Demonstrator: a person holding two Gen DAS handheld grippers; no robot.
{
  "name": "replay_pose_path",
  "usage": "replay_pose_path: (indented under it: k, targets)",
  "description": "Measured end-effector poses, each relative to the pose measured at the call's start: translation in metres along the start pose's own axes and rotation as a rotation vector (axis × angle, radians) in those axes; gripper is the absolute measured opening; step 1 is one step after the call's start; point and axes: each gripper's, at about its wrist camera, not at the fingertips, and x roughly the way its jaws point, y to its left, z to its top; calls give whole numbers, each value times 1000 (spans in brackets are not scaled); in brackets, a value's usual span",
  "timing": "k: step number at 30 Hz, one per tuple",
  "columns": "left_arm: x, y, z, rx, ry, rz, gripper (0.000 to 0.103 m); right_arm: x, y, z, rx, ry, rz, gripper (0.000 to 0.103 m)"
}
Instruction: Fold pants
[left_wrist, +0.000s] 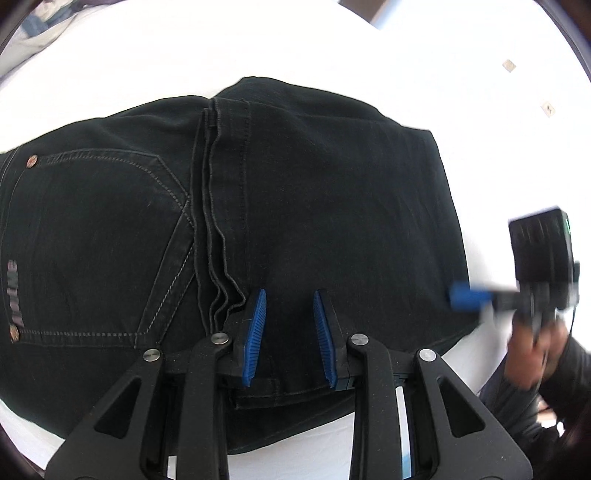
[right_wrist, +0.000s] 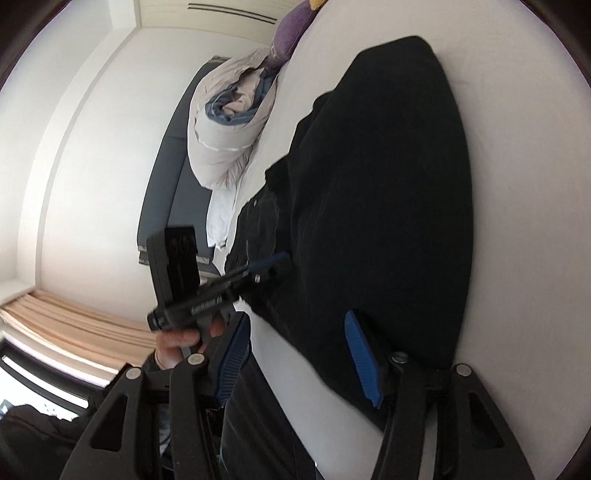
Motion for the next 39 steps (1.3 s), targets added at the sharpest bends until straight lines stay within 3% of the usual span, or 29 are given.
replay_pose_path:
  k: [4, 7, 8, 11, 13, 17, 19, 22, 23, 26, 36, 37, 38, 39]
  targets:
    - [-40, 30, -17, -75, -97, 0, 26, 5, 25, -28, -74, 106, -68, 59]
    - [-77, 50, -39, -171, -221, 35, 26, -6, 44, -20, -118, 43, -19, 59]
    - [-90, 61, -49, -215, -260, 42, 31, -8, 49, -11, -121, 19, -4, 61]
    - [-134, 106, -85, -391, -425, 47, 84, -1, 60, 20, -132, -17, 16, 62]
    - [-165, 141, -104, -520, -542, 49, 87, 7, 65, 35, -136, -14, 58, 62]
    - [-187, 203, -145, -752, -647, -34, 88, 37, 46, 59, -15, -32, 95, 68]
    - [-184, 225, -155, -831, -645, -42, 88, 54, 15, 61, 110, -10, 56, 74]
    - [-168, 247, -156, -894, -611, -95, 88, 58, -11, 57, 198, -44, 31, 44]
    - [-162, 253, -157, -909, -606, -110, 88, 55, -15, 56, 218, -63, 57, 42]
    - [-138, 257, -149, -932, -590, -168, 88, 50, -22, 53, 265, -76, 112, 42]
    - [-109, 286, -133, -1060, -589, -314, 86, 51, -19, 54, 243, -65, 82, 42]
    - [-105, 289, -128, -1055, -581, -317, 84, 51, -19, 53, 242, -65, 82, 42]
    - [-105, 290, -126, -1052, -572, -309, 73, 51, -19, 53, 240, -65, 82, 42]
    - [-104, 291, -124, -1056, -558, -300, 56, 51, -19, 53, 239, -65, 81, 42]
